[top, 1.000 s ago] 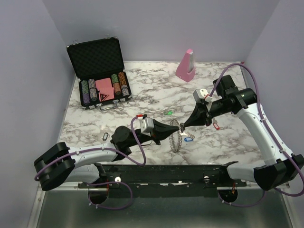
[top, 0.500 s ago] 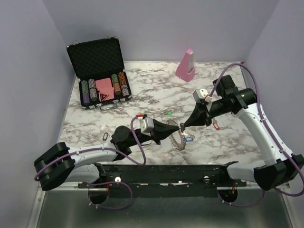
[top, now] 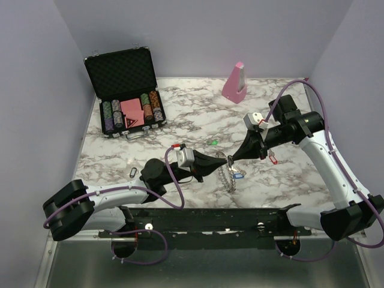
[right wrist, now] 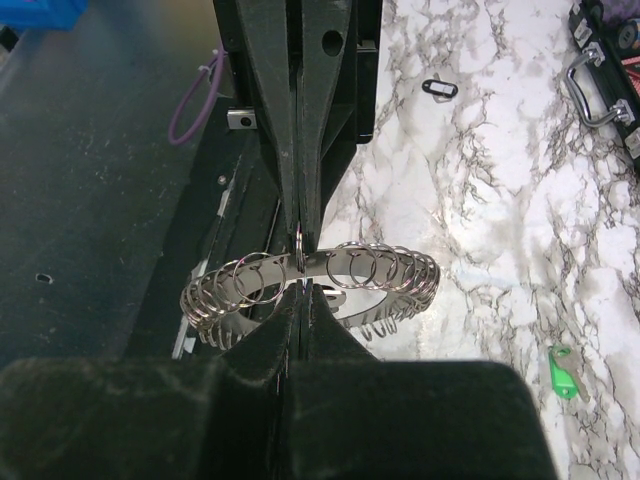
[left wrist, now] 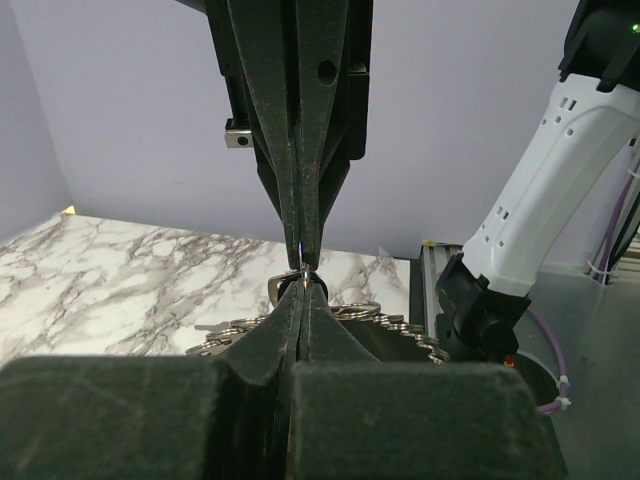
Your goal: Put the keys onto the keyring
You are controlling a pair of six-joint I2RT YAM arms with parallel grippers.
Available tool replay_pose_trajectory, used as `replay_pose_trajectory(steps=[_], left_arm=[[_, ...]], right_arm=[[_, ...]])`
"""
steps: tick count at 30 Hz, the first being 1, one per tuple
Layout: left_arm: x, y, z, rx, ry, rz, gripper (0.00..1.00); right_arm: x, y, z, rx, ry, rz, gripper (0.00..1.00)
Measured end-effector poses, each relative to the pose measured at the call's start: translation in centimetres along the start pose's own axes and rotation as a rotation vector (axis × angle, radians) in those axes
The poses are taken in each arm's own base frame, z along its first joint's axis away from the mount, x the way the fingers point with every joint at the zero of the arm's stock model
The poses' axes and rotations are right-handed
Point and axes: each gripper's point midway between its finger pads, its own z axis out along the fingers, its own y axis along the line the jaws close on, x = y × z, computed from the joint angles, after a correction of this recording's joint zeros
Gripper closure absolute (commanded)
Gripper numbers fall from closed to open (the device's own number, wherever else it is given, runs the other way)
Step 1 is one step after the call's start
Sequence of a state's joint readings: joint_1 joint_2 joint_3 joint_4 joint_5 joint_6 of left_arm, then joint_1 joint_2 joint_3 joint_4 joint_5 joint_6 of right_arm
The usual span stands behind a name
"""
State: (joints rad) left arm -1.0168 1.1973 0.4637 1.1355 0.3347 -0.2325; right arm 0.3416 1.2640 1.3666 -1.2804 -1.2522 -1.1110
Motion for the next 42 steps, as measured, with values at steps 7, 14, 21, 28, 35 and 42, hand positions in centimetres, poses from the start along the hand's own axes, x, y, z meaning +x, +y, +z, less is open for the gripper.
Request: replay_pose_trajectory(steps=[7, 14, 21, 28, 35, 42], left_arm=[[0.1, -0.3, -0.1, 0.035, 0.006, 0.060, 1.00], [0.5, 0.0, -1.4, 0.082, 0.068, 0.276, 1.00], [0.9, 0.5, -2.1, 0.089, 0.115, 0.364, 1.00], [1.5, 0.7, -2.1, 0.089, 0.160, 0.357, 1.00], [0.1, 0.7, -2.0, 0.073, 0.137, 0.361, 1.00], [-0.3, 0.9, -2.2, 0.051, 0.137, 0.359, 1.00]], right_arm=[[-0.1, 0.0, 0.0, -0.003, -0.006, -0.005, 0.99], [0.0, 0.3, 0.0, -0.013, -0.002, -0.051, 1.00], [0.0, 0.2, 0.1, -0.020, 0.001, -0.164, 1.00], [0.3, 0.2, 0.6, -0.044, 0.003, -0.262, 1.00], [1.5, -0.7, 0.5, -0.039, 0.064, -0.350, 1.00], [1.3, -2.6, 0.2, -0.025, 0.109, -0.394, 1.00]])
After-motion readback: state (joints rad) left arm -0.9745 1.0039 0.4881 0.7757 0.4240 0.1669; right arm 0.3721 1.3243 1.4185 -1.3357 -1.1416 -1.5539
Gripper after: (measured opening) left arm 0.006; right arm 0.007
